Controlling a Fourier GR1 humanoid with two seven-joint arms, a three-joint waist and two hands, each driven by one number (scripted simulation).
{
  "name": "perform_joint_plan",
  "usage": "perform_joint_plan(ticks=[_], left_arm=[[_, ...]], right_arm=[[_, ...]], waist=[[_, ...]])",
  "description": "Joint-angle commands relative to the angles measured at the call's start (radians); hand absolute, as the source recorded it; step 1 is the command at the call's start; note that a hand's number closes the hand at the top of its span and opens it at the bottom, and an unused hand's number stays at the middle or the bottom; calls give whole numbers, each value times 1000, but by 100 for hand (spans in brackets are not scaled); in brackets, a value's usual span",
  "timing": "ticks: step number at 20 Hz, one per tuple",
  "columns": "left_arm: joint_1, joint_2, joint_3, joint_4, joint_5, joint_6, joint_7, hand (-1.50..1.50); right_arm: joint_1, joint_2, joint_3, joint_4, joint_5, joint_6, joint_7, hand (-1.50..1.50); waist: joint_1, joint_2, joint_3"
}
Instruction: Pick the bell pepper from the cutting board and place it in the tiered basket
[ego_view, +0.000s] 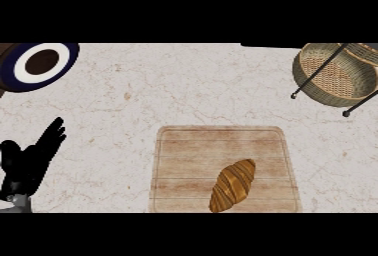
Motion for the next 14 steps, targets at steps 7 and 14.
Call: perform_joint_plan(ticks=[7,14], left_arm=[[0,-4,5,37,-2,-15,-3,0],[-7,5,7,26,-15,-8,3,0]], right_arm=[[-89,-68,25,121,61,107,-161,150],[-106,-83,-22,241,28,283,-77,150]], waist=[[0,0,-1],[7,4,-1]])
